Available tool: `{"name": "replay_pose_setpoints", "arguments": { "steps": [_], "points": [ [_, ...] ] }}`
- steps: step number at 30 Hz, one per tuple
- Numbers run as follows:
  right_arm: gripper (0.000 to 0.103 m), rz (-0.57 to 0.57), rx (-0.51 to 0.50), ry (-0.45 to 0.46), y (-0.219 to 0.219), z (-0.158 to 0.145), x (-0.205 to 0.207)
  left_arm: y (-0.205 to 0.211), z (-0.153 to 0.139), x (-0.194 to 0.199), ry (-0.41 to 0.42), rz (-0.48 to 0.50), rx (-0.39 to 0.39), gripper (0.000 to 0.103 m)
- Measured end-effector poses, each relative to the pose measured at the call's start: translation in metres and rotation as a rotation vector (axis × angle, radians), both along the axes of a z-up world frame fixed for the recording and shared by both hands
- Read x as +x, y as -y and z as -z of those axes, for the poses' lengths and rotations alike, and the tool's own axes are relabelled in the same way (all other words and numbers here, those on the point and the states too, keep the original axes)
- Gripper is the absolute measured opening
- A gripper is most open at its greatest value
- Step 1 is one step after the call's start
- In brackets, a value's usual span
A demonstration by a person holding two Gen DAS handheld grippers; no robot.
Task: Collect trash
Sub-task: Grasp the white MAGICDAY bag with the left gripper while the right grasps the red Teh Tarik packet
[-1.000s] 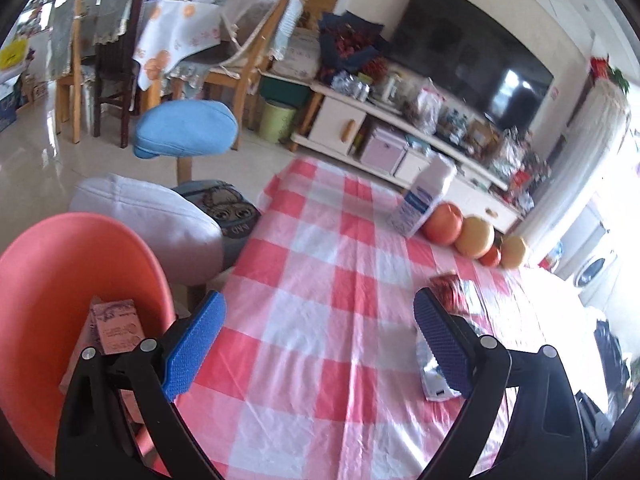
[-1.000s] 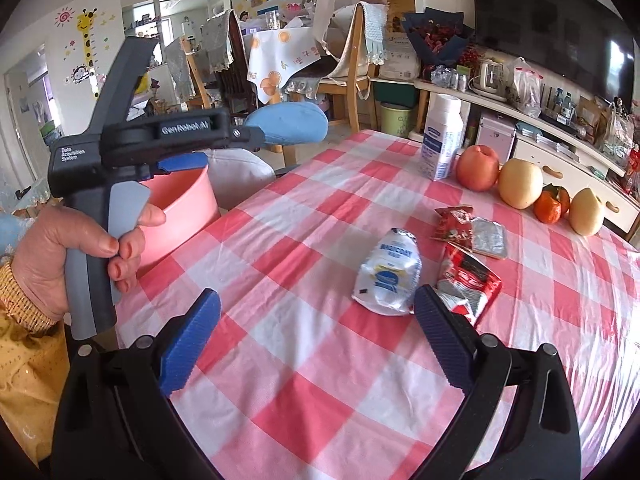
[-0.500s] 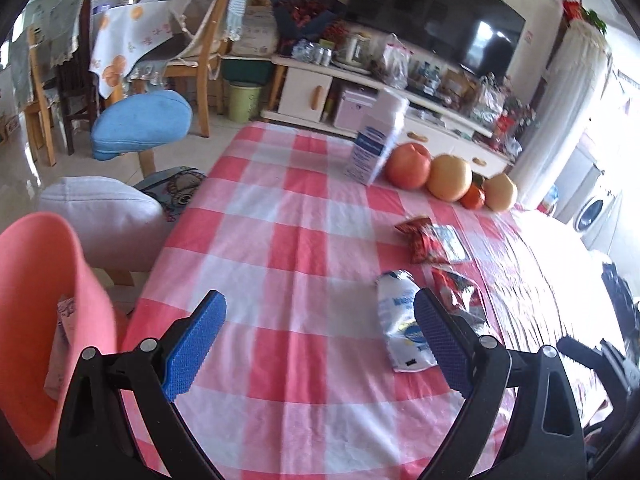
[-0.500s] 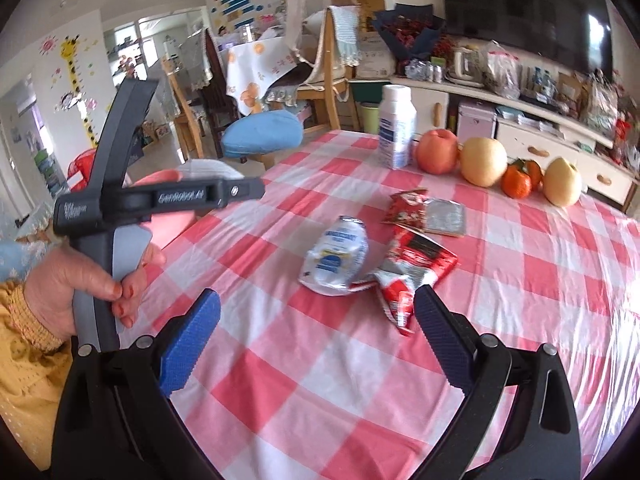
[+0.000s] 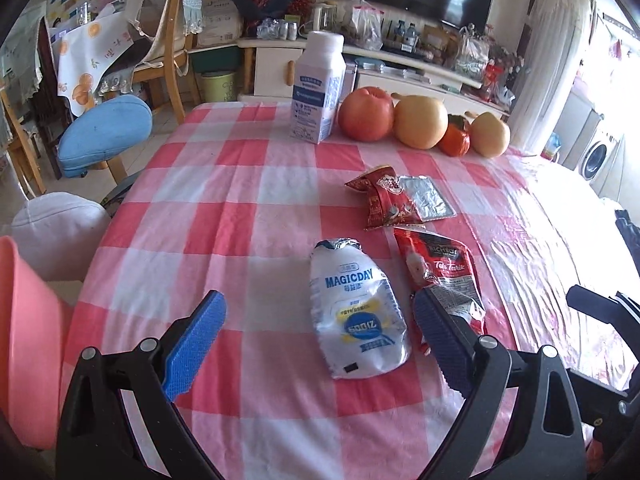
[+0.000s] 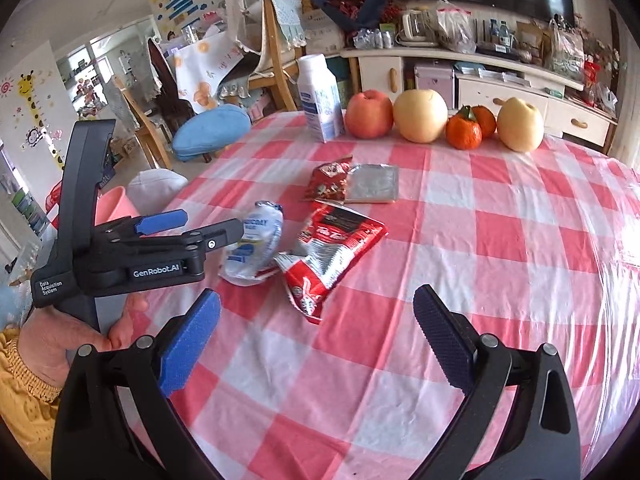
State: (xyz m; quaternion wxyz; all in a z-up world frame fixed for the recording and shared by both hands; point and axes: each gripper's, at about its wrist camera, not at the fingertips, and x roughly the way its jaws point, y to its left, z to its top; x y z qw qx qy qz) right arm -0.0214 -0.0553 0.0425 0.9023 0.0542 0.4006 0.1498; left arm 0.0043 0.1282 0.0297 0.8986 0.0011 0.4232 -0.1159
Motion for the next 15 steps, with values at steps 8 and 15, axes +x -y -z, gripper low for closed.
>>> {"name": "replay_pose_setpoints", "arguments": {
  "steps": [8, 15],
  "points": [
    [0.098, 0.005, 0.031, -0.056, 0.008, 0.012, 0.015, 0.008, 0.013, 0.017, -0.046, -0.027, 0.032, 0.094],
    [0.097, -0.008, -0.016, -0.083, -0.002, 0.022, 0.024, 0.019, 0.023, 0.029, -0.069, -0.037, 0.084, 0.094]
  ]
}}
